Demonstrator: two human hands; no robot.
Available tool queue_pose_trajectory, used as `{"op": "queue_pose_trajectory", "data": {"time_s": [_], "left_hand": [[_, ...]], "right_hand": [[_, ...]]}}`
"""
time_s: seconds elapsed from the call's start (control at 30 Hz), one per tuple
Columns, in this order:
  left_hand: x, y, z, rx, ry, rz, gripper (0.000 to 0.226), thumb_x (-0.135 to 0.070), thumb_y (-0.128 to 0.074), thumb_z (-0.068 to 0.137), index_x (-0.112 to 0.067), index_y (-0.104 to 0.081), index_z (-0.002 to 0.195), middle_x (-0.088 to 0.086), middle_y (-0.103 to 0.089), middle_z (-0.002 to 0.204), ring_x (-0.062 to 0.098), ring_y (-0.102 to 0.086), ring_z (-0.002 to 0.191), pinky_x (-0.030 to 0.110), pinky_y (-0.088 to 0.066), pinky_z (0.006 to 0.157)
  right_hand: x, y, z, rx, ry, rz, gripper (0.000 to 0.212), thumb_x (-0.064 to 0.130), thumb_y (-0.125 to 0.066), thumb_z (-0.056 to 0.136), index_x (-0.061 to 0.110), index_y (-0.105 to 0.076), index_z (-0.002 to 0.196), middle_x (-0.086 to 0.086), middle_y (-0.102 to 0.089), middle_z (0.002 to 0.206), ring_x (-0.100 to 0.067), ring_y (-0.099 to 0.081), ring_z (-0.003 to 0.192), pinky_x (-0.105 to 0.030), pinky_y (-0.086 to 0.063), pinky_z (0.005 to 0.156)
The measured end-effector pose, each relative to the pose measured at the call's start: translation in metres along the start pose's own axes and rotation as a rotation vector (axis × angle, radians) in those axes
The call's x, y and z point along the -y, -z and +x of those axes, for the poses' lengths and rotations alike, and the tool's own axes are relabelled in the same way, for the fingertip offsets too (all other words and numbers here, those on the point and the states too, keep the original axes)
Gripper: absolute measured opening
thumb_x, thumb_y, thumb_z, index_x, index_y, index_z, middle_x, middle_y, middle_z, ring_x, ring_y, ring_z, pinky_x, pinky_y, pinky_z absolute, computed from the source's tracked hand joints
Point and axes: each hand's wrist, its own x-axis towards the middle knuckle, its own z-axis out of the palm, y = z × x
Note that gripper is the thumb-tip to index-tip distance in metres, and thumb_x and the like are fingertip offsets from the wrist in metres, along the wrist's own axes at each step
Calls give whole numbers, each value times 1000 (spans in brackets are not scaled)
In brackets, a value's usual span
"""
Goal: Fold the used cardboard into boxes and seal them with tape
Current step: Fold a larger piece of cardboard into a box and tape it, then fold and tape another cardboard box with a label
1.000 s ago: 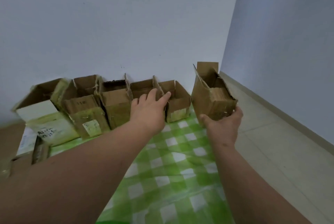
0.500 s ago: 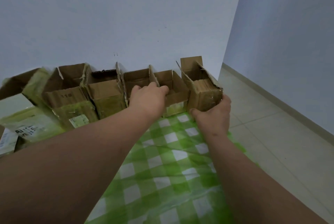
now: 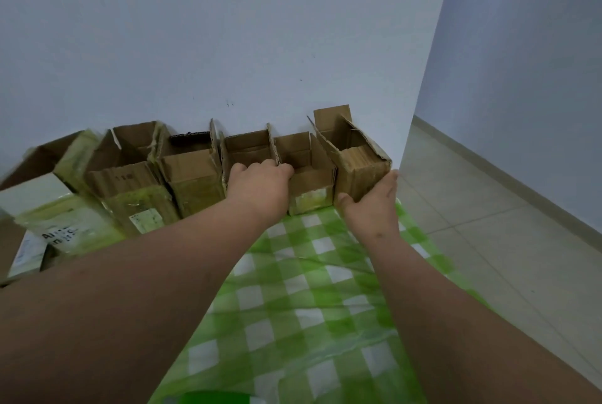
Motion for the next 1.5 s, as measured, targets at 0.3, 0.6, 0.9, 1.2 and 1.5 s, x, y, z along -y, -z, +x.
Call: {"op": "queue_pose_trajectory", "data": {"time_s": [0.3, 0.6, 0.9, 1.2, 1.5], "left_hand": [[2, 7, -34, 32, -18, 167, 80, -33, -45, 94, -38, 8, 154, 3, 5, 165, 31, -1, 150, 56, -1, 118], [23, 40, -97, 15, -116, 276, 74, -43, -42, 98, -34, 3, 156, 4, 12, 165, 30, 6, 151, 58, 7, 117], [132, 55, -220, 83, 95, 295, 69, -46, -43, 98, -33, -8, 156, 4, -4, 165, 29, -5, 151, 57, 1, 118], [259, 35, -314, 130, 334, 270, 61, -38, -50, 92, -36, -27, 149, 4, -27, 158, 28, -20, 146, 56, -3, 117], [309, 4, -316, 160, 363, 135, 27, -30, -41, 94, -32, -51, 119, -1, -56, 124, 25, -46, 122, 57, -7, 116]], "right_hand": [[10, -1, -27, 150, 28, -125, 90, 13, -54, 95, 16, 12, 157, -4, 9, 165, -28, -20, 148, -37, -28, 114], [29, 9, -86, 244, 179, -476, 66, 29, -53, 93, 21, -26, 153, -5, -11, 164, -27, -17, 149, -51, -16, 120], [88, -45, -207, 441, 680, -631, 55, 28, -50, 96, 29, -35, 149, -5, -24, 158, -26, -21, 146, -45, -14, 120], [167, -140, -289, 579, 1071, -772, 49, 32, -47, 98, 30, -39, 147, -1, -25, 160, -25, -19, 147, -48, -13, 121], [209, -207, -302, 721, 1045, -914, 41, 27, -41, 96, 33, -55, 134, 1, -49, 144, -24, -41, 135, -51, -20, 115]]}}
